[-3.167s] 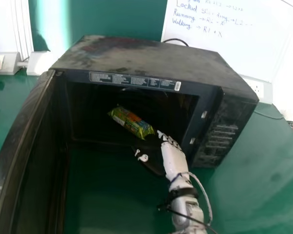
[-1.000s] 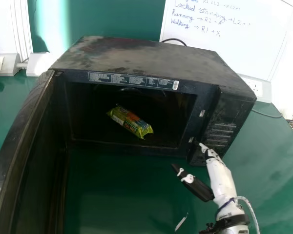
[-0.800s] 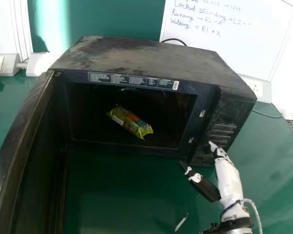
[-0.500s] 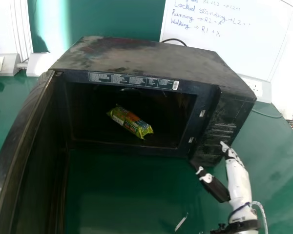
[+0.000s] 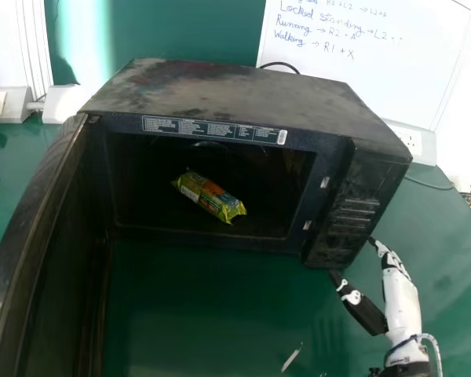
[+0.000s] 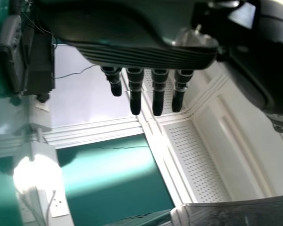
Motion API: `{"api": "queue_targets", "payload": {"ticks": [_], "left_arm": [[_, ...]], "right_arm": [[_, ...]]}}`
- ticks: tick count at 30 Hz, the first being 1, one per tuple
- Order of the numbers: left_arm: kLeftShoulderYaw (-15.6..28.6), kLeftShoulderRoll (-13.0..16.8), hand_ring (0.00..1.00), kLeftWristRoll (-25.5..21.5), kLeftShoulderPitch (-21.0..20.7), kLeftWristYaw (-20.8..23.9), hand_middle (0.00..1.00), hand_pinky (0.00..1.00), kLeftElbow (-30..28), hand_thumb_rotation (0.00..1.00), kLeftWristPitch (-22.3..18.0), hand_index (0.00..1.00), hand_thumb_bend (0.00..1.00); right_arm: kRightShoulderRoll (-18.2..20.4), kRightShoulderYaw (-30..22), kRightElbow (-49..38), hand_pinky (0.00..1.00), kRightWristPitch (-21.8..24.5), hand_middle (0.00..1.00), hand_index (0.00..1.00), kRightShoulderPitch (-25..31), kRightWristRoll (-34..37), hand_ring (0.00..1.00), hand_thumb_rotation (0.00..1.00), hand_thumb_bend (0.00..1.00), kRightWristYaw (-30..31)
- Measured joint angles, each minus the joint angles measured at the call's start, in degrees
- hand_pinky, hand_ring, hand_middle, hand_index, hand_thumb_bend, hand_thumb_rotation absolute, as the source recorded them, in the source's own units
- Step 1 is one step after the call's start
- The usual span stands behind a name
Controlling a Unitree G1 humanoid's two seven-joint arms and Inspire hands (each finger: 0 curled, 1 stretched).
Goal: Put biscuit inside oven
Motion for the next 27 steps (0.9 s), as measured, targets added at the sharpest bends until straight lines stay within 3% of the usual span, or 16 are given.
{"api": "queue_targets", "payload": {"ticks": [8, 12, 17, 27], "left_arm": [[-0.43, 0.42, 0.94, -0.81, -1.27, -1.34, 0.95, 0.94, 3.71, 1.0, -8.63, 0.95, 0.98], [-1.58, 0.42, 0.95, -2.13, -2.04, -2.81, 0.95, 0.94, 5.34, 1.0, -13.25, 0.95, 0.99], [-3.15, 0.85, 0.96, -4.68, -3.55, -5.35, 0.96, 0.96, 9.92, 1.0, -18.11, 0.95, 0.99], [-5.72, 0.67, 0.98, -7.94, -5.68, -8.16, 0.96, 0.93, 16.16, 1.0, -25.51, 0.94, 0.97]], "right_arm": [[-0.95, -1.82, 4.05, 0.95, -1.35, 1.0, 1.0, -0.24, 2.06, 1.0, 0.68, 0.91, -1.03], [-0.95, -2.82, 6.81, 1.0, -4.07, 1.0, 1.0, -0.82, 9.42, 1.0, 0.82, 0.75, 0.0], [-1.12, -4.73, 13.17, 1.0, -8.03, 1.0, 1.0, -2.87, 21.76, 1.0, 0.99, 0.68, 4.1], [-0.29, -9.15, 29.36, 1.0, -14.75, 1.0, 1.0, -7.69, 44.37, 1.0, 0.95, 0.79, 14.14]]}}
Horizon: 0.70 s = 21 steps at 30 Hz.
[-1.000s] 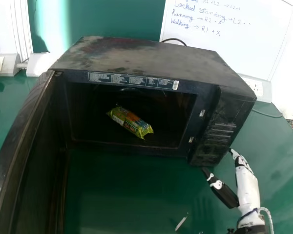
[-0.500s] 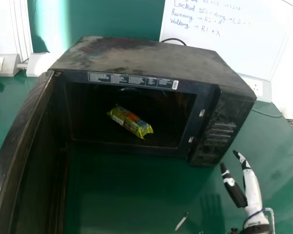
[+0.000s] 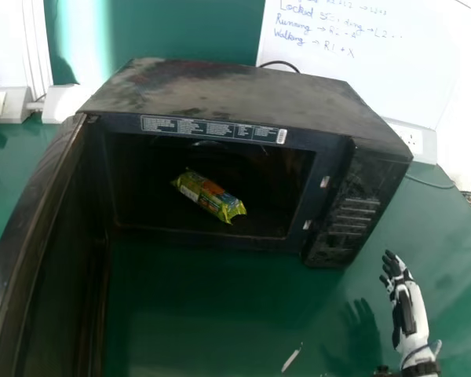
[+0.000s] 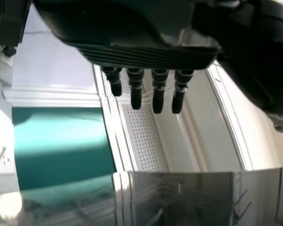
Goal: Put biscuit inside oven
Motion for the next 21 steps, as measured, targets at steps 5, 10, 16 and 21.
{"api": "queue_targets", "payload": {"ticks": [5, 10, 16, 21], "left_arm": [[-2.35, 0.77, 0.98, -3.23, -0.03, -2.86, 0.97, 0.96, 1.19, 1.0, -1.89, 0.95, 0.96], [-3.47, 1.39, 0.99, -4.73, -0.3, -4.79, 0.97, 0.96, 3.19, 0.99, -4.37, 0.94, 0.97], [-4.91, 0.69, 1.0, -5.62, -0.99, -6.3, 0.98, 0.98, 5.7, 0.98, -6.77, 0.95, 1.0], [-3.41, -4.23, 0.99, -0.28, -3.19, -5.3, 0.97, 0.93, 8.37, 0.96, -9.95, 0.94, 0.97]], "right_arm": [[1.02, -1.8, 8.78, 1.0, -5.59, 1.0, 1.0, -3.16, 7.21, 1.0, 1.0, 0.8, 4.73], [1.49, -4.3, 15.65, 1.0, -7.36, 1.0, 1.0, -5.61, 12.09, 1.0, 1.0, 0.8, 6.89], [2.05, -7.67, 20.72, 1.0, -5.77, 1.0, 1.0, -8.45, 20.93, 1.0, 0.93, 0.74, 11.31], [2.27, -9.18, 23.86, 1.0, -5.17, 1.0, 1.0, -10.69, 23.54, 1.0, 0.94, 0.71, 12.42]]}}
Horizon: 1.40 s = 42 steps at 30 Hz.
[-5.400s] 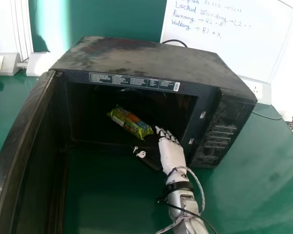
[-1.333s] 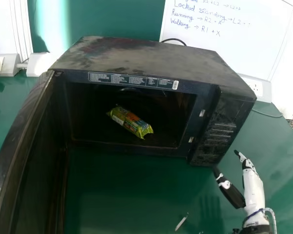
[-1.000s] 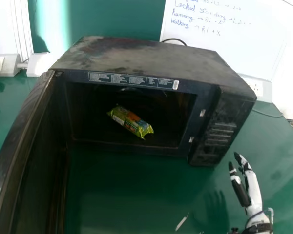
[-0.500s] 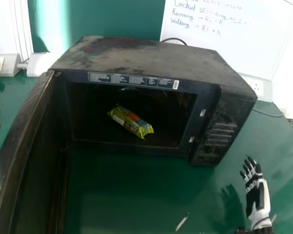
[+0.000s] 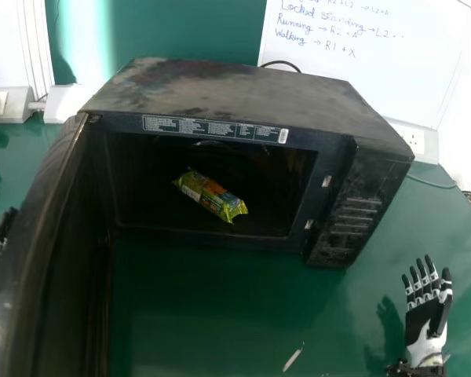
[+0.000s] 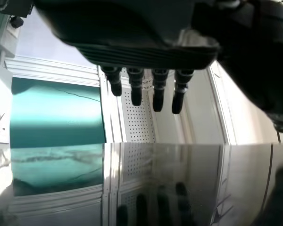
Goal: Put biscuit inside oven
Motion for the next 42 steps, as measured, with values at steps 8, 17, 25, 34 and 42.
{"api": "queue_targets", "payload": {"ticks": [8, 17, 25, 34, 42], "left_arm": [[4.93, -4.37, 0.99, 8.28, -4.78, 0.91, 0.98, 0.9, 8.59, 1.0, -9.72, 0.97, 0.96], [10.87, -5.36, 1.0, 15.02, -7.79, 1.17, 1.0, 0.92, 14.03, 0.96, -16.34, 1.0, 0.94], [15.7, -5.63, 1.0, 20.3, -8.71, 0.96, 1.0, 0.94, 14.77, 0.89, -17.79, 1.0, 0.92], [17.96, -3.59, 1.0, 26.79, -9.17, 1.2, 1.0, 1.0, 14.56, 0.82, -17.95, 1.0, 0.9], [22.73, -5.31, 1.0, 33.75, -9.13, 1.22, 1.0, 1.0, 11.15, 0.98, -17.88, 1.0, 0.86]], "right_arm": [[-0.07, -0.86, 1.66, 1.0, -0.09, 1.0, 1.0, -0.95, -0.17, 1.0, 0.91, 0.68, 0.02], [-0.07, -0.95, 1.96, 1.0, -0.12, 1.0, 1.0, -1.17, -0.5, 1.0, 0.91, 0.68, 0.1], [-0.07, -0.95, 1.96, 1.0, -0.13, 1.0, 1.0, -1.2, -1.11, 1.0, 0.91, 0.67, 0.17], [-0.06, -0.98, 1.96, 1.0, -0.15, 1.0, 1.0, -1.26, -1.43, 1.0, 0.91, 0.67, 0.44], [-0.02, -0.96, 1.91, 1.0, -0.27, 1.0, 1.0, -1.26, -1.68, 1.0, 0.89, 0.7, 0.25]]}}
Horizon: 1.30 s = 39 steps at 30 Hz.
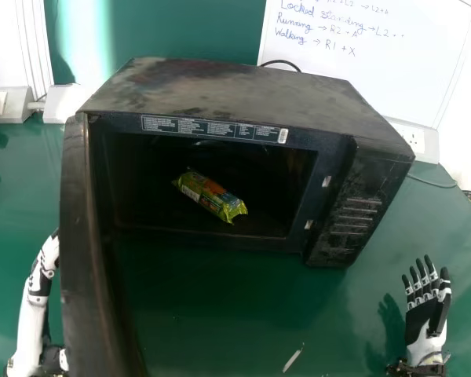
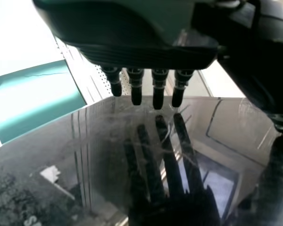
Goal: Put biscuit inside oven
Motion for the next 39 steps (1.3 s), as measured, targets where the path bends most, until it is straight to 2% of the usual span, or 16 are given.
{"api": "queue_targets", "payload": {"ticks": [5, 7, 8, 12, 18, 21, 24, 28, 33, 39], "left_arm": [[1.67, -1.14, 1.0, 2.7, -0.98, 0.97, 1.0, 0.99, -0.54, 0.98, -0.01, 0.98, 0.78], [1.86, -1.09, 1.0, 3.59, -1.26, 1.59, 1.0, 0.99, -0.59, 0.96, -0.01, 0.98, 0.78], [1.88, -1.06, 1.0, 4.02, -1.29, 1.9, 1.0, 0.97, -0.58, 0.96, -0.01, 0.97, 0.8], [4.31, -1.04, 0.95, 7.97, -2.29, 3.33, 0.96, 0.9, -1.91, 0.95, -0.01, 0.95, 0.98], [7.06, -0.04, 0.88, 14.73, -4.04, 6.66, 0.9, 0.8, -5.83, 0.85, 0.03, 0.89, 1.0], [7.22, -0.05, 0.83, 16.55, -4.27, 7.49, 0.87, 0.72, -7.57, 0.83, 0.03, 0.86, 1.0], [7.48, -0.06, 0.81, 18.22, -5.18, 8.5, 0.86, 0.7, -9.28, 0.82, 0.01, 0.84, 1.0], [6.99, 0.3, 0.83, 20.09, -5.67, 9.16, 0.86, 0.72, -10.72, 0.84, 1.11, 0.83, 1.0], [3.5, 2.49, 0.85, 20.05, -4.57, 10.35, 0.88, 0.72, -11.26, 0.85, 3.42, 0.84, 1.0], [1.02, 3.81, 0.87, 20.21, -3.94, 12.67, 0.9, 0.74, -12.53, 0.87, 5.11, 0.85, 1.0]], "right_arm": [[0.0, 0.01, 0.01, 1.0, 0.0, 1.0, 1.0, -0.01, -0.04, 1.0, 0.9, 0.69, 0.01], [0.0, 0.0, 0.01, 1.0, 0.0, 1.0, 1.0, -0.01, -0.03, 1.0, 0.89, 0.69, 0.0], [0.0, 0.0, 0.01, 1.0, 0.0, 1.0, 1.0, -0.01, -0.03, 1.0, 0.89, 0.69, -0.01], [0.01, -0.01, 0.01, 1.0, 0.09, 1.0, 1.0, -0.01, 0.01, 1.0, 0.88, 0.69, -0.17], [0.01, 0.0, 0.12, 1.0, 0.1, 1.0, 1.0, -0.01, -0.05, 1.0, 0.88, 0.7, -0.19], [0.01, 0.0, 0.21, 1.0, 0.02, 1.0, 1.0, -0.01, -0.27, 1.0, 0.89, 0.68, -0.36], [0.05, 0.0, 0.28, 1.0, 0.0, 1.0, 1.0, -0.02, -0.3, 1.0, 0.91, 0.66, -0.4], [0.05, 0.04, 0.27, 1.0, -0.05, 1.0, 1.0, -0.01, -0.74, 1.0, 0.91, 0.66, -0.71], [0.07, 0.03, 0.25, 1.0, -0.05, 1.0, 1.0, 0.01, -0.76, 1.0, 0.9, 0.66, -0.82], [0.23, 0.04, 0.07, 1.0, -0.05, 1.0, 1.0, 0.07, -0.78, 1.0, 0.9, 0.65, -0.97]]}}
